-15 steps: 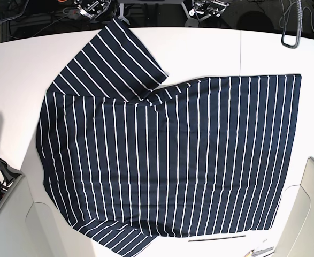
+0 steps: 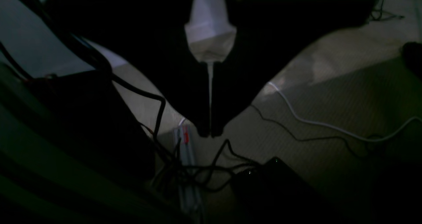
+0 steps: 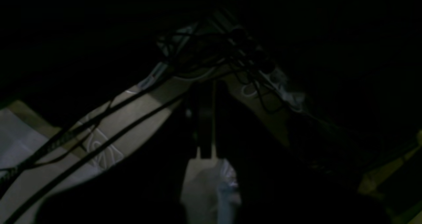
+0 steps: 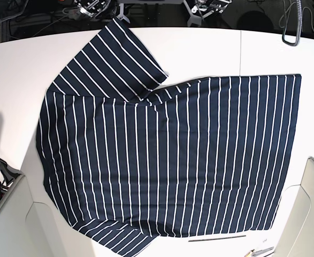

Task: Fold the T-shirt properly

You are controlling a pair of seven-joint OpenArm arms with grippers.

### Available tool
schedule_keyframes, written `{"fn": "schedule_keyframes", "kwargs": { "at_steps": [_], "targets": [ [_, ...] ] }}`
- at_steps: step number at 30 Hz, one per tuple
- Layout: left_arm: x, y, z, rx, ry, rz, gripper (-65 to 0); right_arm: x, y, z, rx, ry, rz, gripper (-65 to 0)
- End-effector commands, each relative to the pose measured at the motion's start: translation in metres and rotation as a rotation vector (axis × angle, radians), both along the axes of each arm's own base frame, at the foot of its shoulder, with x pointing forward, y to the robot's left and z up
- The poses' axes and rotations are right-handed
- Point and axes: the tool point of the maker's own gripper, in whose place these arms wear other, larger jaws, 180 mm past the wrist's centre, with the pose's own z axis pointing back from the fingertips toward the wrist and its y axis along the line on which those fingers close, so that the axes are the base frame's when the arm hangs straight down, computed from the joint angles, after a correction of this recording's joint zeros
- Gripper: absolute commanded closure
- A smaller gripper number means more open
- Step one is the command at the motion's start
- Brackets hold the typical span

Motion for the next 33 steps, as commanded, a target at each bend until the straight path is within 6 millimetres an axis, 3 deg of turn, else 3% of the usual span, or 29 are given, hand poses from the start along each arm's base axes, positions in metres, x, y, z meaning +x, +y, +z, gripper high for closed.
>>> {"fn": "schedule_keyframes", "kwargs": {
  "at_steps": [1,10,16,24,33],
  "targets": [
    [0.0,0.003,0.0,-0.005,-0.011,0.003,-1.3,-0.002,0.001,0.001,0.011,0.001,0.002,-0.8],
    [-0.022,0.032,0.006,0.025,-0.045,0.004,-1.3,-0.032,-0.008,0.001,0.003,0.036,0.005,-0.8],
    [-0.043,0.043,0.015,0.029,-0.067,0.003,-1.3,-0.052,-0.026,0.009,0.001,0.024,0.017,-0.8],
    [-0.053,0.05,0.036,0.009,-0.133,0.041,-1.3,-0.074,-0.048,0.031,0.02,-0.022,0.057,-0.8],
    [-0.068,0.05,0.061,-0.013,-0.181,0.008,-1.3,-0.101,-0.058,0.069,0.068,-0.056,0.105,-0.8]
  ]
}}
